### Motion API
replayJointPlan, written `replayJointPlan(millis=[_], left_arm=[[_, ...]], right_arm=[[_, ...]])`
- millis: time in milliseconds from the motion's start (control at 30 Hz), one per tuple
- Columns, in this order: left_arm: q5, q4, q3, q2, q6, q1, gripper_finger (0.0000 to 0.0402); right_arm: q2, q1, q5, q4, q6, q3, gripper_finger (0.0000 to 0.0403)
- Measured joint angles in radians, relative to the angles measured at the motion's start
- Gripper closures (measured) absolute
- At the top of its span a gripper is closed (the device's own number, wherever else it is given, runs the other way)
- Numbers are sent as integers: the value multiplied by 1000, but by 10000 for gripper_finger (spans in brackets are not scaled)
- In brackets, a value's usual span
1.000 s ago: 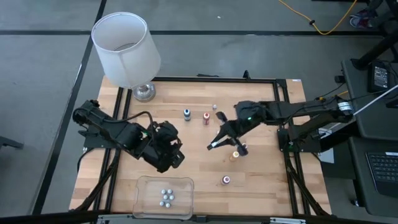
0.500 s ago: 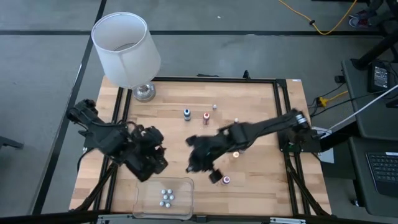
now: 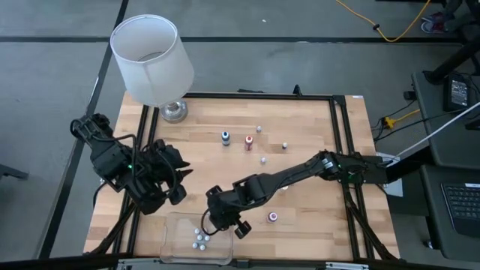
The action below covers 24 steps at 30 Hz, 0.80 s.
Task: Pick & Place food coloring
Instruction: Put the small light green food coloring bottle into the bin
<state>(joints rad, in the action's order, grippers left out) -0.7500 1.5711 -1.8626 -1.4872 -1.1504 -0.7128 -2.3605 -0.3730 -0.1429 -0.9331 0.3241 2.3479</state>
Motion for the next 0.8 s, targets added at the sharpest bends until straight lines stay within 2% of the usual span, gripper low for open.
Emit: replayJointPlan(millis=[300,500,800], left_arm=[[-15,0,1,0,57,0,311],[-31,0,1,0,71,2,311],[-20,0,1,-31,26,2,313]], right_arm=[[13,-2,84,-75,2,8,335],[13,-4,56,-25,-75,9,324],[13,-4,56,-5,-75,9,332]])
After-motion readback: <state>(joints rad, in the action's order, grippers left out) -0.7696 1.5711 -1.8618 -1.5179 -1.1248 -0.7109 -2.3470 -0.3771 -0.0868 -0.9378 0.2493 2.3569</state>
